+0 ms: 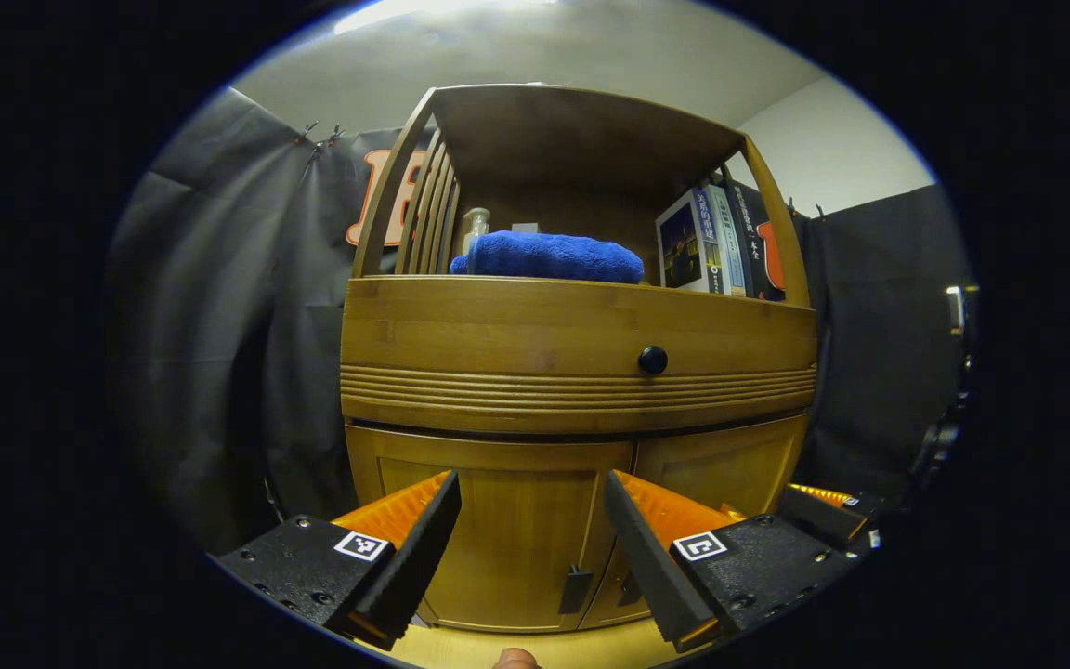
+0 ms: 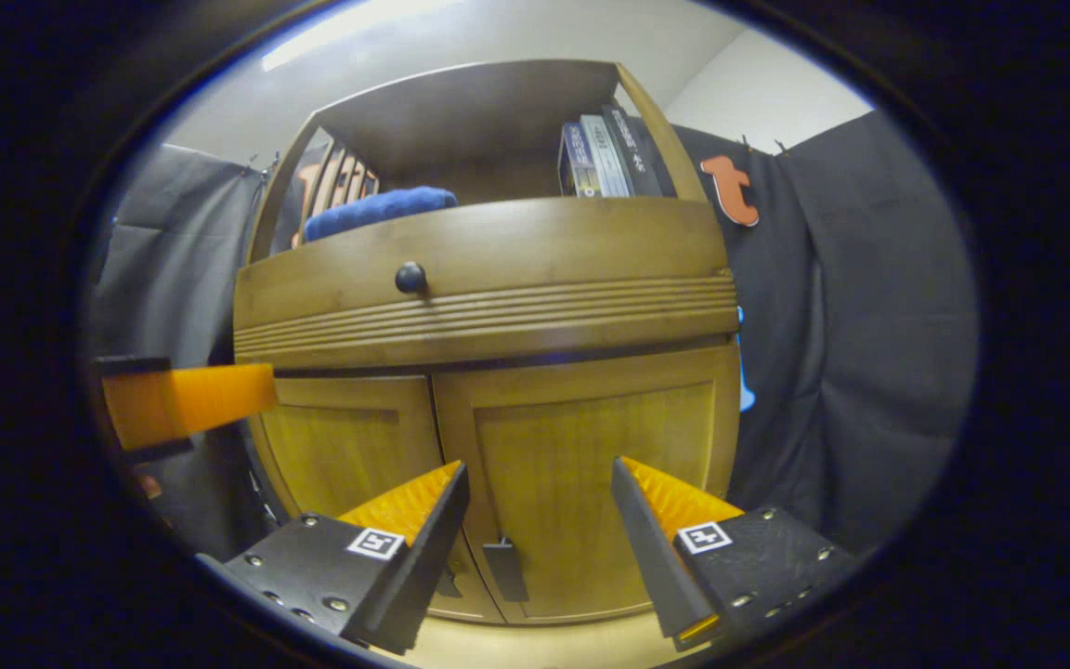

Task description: Open the right door of the double-door shoe cabinet with the right hand, and open the left door with the left hand.

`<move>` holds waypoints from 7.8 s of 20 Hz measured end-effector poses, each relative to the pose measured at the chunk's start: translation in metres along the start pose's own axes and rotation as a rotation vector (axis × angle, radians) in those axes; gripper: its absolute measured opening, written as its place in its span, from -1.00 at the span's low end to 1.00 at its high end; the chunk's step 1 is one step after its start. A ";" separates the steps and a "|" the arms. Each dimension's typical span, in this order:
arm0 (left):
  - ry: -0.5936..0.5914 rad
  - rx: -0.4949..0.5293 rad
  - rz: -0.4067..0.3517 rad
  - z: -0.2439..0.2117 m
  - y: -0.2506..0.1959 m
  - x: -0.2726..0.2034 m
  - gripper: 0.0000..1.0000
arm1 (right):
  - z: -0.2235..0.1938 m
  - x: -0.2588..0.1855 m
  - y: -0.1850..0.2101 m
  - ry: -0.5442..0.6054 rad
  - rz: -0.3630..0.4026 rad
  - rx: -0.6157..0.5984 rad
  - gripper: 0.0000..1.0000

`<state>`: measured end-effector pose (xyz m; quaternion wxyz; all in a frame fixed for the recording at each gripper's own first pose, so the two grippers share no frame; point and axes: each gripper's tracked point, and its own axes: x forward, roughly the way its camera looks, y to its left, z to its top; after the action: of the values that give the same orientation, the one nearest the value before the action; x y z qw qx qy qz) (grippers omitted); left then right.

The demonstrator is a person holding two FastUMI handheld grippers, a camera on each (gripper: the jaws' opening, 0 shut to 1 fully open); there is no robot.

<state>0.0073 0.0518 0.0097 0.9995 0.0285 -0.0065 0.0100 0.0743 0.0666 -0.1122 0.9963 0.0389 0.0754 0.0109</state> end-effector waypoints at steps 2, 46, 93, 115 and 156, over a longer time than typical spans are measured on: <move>0.004 0.001 0.016 -0.003 0.008 0.003 0.92 | -0.015 0.007 0.002 0.032 -0.004 -0.021 0.65; -0.010 0.014 0.061 -0.001 0.067 0.022 0.92 | -0.130 0.006 0.019 0.256 -0.159 0.002 -0.41; 0.055 -0.025 -0.173 -0.035 -0.083 0.034 0.91 | -0.105 -0.146 -0.171 0.286 -0.338 -0.007 -0.75; 0.066 -0.031 0.003 -0.051 -0.104 0.040 0.89 | -0.097 -0.149 -0.233 0.300 -0.169 -0.045 -0.81; 0.254 0.015 0.276 -0.215 -0.049 0.078 -0.20 | 0.043 -0.183 -0.331 0.046 -0.395 -0.128 -0.90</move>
<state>0.0889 0.0172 -0.2067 0.9812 0.0335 0.1161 0.1503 -0.0947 -0.2714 -0.0687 0.9776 -0.0404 0.1034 -0.1790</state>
